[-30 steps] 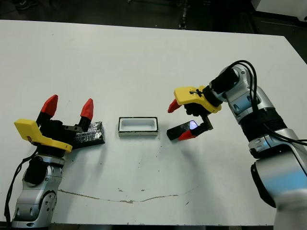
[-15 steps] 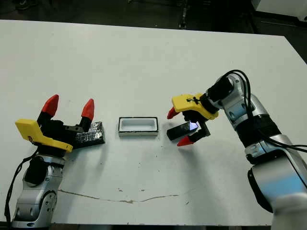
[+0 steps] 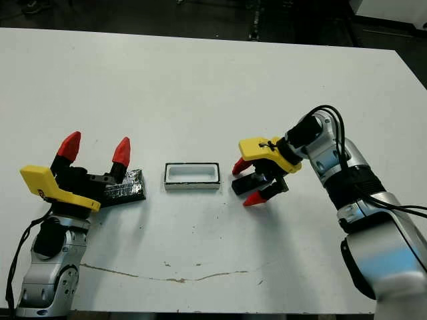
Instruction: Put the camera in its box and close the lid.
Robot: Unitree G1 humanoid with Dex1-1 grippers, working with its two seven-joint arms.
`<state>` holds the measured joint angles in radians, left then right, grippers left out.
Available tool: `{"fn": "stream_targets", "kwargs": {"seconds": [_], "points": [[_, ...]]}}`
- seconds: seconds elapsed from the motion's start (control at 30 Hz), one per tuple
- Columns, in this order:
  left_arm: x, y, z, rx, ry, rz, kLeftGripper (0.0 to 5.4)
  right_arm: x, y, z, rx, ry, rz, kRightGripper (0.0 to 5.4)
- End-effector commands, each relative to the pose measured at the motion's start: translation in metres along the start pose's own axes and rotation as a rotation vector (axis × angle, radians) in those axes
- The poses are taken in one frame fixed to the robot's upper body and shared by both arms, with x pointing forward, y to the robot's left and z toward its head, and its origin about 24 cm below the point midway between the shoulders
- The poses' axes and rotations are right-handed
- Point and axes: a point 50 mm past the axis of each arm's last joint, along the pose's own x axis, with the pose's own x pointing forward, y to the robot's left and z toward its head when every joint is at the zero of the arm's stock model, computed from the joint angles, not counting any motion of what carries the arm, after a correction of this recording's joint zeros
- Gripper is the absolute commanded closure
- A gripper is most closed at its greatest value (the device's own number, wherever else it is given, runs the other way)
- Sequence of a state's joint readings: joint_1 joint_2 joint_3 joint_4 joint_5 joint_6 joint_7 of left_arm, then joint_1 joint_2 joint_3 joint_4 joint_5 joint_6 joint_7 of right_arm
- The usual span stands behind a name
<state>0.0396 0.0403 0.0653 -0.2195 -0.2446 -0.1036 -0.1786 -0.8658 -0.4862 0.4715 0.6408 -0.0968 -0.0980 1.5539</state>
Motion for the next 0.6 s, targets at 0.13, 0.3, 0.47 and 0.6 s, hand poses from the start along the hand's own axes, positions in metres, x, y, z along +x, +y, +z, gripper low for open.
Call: {"fn": "stream_targets", "kwargs": {"seconds": [0.13, 0.3, 0.47, 0.6], "points": [[-0.003, 0.003, -0.002, 0.010, 0.015, 0.002, 0.00, 0.007, 0.005, -0.007, 0.010, -0.035, -0.024, 2.49], [-0.003, 0.003, -0.002, 0.006, 0.018, 0.004, 0.00, 0.004, 0.003, -0.007, 0.013, -0.014, -0.048, 3.22], [-0.003, 0.003, -0.002, 0.012, 0.015, 0.002, 0.00, 0.001, 0.001, -0.005, 0.022, -0.025, -0.086, 3.75], [-0.003, 0.003, -0.002, 0.016, 0.018, 0.004, 0.00, -0.007, -0.003, -0.002, 0.029, 0.010, -0.172, 3.75]]}}
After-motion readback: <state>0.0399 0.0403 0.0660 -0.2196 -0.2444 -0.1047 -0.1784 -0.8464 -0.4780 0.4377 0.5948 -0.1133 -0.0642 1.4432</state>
